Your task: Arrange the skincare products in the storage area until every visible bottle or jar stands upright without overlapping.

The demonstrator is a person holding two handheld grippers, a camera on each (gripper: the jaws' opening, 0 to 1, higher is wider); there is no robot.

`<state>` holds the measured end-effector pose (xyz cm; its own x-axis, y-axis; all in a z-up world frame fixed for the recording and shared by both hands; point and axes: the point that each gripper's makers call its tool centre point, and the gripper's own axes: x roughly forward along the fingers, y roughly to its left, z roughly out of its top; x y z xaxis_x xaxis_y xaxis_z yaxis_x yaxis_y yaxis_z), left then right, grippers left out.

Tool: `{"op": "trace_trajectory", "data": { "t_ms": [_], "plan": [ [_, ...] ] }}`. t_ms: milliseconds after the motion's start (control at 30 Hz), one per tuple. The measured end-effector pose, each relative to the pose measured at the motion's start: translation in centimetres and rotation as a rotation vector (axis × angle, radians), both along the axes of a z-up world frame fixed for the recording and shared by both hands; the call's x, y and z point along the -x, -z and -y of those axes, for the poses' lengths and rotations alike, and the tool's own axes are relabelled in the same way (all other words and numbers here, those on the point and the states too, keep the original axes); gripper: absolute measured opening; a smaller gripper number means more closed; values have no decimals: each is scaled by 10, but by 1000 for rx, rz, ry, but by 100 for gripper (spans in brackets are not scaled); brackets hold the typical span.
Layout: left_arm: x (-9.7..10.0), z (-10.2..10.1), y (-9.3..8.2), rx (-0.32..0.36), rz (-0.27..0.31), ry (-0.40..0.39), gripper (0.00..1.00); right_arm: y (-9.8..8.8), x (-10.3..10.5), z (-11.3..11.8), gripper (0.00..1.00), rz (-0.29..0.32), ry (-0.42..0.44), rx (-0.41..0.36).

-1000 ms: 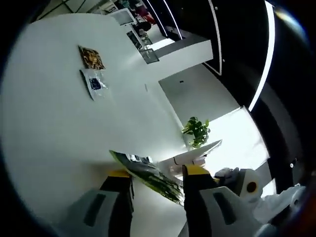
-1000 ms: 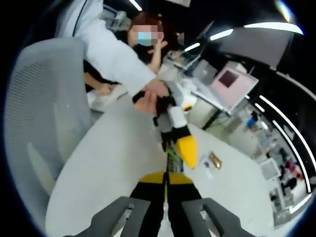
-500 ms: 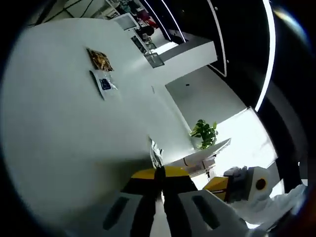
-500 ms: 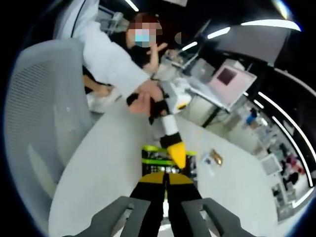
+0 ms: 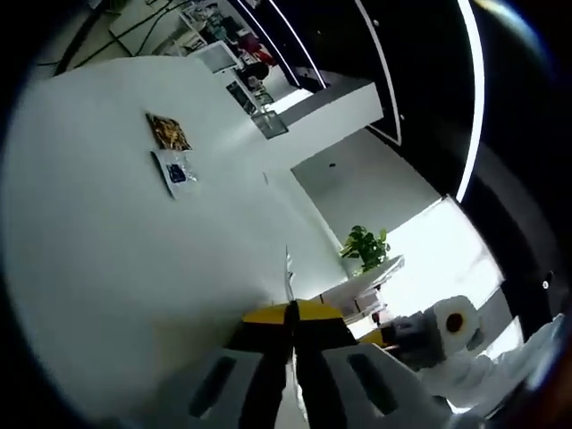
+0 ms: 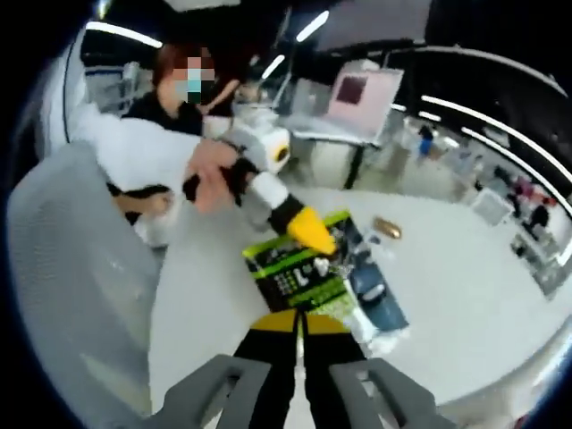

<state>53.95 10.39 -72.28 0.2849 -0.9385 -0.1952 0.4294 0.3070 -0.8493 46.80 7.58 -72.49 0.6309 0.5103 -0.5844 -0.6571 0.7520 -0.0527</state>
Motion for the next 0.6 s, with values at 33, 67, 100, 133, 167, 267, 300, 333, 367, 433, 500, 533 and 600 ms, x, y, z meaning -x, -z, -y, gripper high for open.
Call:
{"op": "trace_trajectory", "data": {
  "t_ms": [33,67,100,133,167,267,300,333,367,433,500,533,600],
  "plan": [
    [0,0,-3,6,4,-3,0,-1,0,1,0,-15,29,-27],
    [0,1,-6,11,14,-5,0,-2,0,3,0,-41,68,-71],
    [1,2,-10,14,24,-2,0,-2,1,3,0,-53,83,-95],
    [2,3,-13,16,38,1,0,-5,1,5,0,-61,122,-129],
    [2,4,-17,19,46,3,0,-6,1,6,0,-64,129,-140],
    [3,7,-33,41,76,2,0,-11,4,6,9,-106,205,-253],
    [2,8,-37,47,84,-5,0,-11,6,6,13,-110,211,-264],
    [1,8,-45,57,103,-13,0,-11,9,6,15,-121,221,-271],
    [1,9,-50,61,113,-14,0,-12,10,6,16,-123,231,-283],
    [2,11,-60,69,140,-11,0,-17,14,2,18,-131,254,-342],
    [3,12,-70,85,158,-9,0,-21,16,0,23,-165,298,-430],
    [4,13,-75,95,168,-8,0,-24,17,-2,26,-175,322,-487],
    [8,15,-84,113,182,1,0,-29,19,-4,29,-193,352,-554]
  ]
}}
